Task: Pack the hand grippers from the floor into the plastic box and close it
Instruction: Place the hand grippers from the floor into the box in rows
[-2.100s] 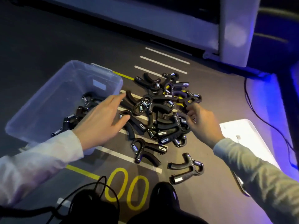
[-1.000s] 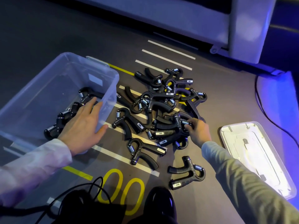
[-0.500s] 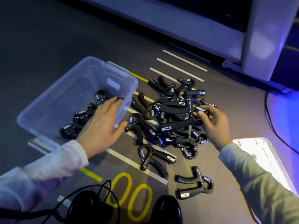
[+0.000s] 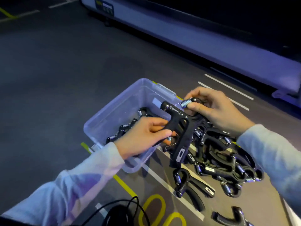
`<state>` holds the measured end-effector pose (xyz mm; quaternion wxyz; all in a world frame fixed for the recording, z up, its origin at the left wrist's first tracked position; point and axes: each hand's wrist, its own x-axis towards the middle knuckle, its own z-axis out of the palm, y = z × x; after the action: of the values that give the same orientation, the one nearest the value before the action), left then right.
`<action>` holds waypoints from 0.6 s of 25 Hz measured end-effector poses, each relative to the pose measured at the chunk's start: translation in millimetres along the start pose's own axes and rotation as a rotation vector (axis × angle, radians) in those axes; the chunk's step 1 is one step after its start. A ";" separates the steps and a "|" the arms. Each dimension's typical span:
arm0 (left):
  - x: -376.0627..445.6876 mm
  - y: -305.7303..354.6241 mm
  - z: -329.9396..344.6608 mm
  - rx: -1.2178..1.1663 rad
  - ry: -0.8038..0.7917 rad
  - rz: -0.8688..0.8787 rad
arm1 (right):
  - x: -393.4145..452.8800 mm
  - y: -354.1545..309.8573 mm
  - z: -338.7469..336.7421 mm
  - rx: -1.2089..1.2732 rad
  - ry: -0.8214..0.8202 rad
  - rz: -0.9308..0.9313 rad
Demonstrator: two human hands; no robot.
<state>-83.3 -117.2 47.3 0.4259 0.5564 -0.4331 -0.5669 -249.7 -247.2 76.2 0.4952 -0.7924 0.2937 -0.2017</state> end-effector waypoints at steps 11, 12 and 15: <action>23.0 -1.1 -63.7 -0.360 0.474 -0.048 | 88.2 -0.7 77.5 -0.059 0.082 0.242; 27.4 -4.1 -66.3 -0.401 0.519 -0.053 | 85.5 1.5 84.8 -0.155 0.021 0.223; 39.3 -17.1 -67.8 -0.475 0.585 -0.098 | 82.9 8.4 101.3 -0.409 -0.009 0.175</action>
<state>-16.2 -151.8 20.1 0.6211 0.6005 -0.1227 -0.4884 -128.2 -237.7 27.7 0.3411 -0.8487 0.3938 -0.0908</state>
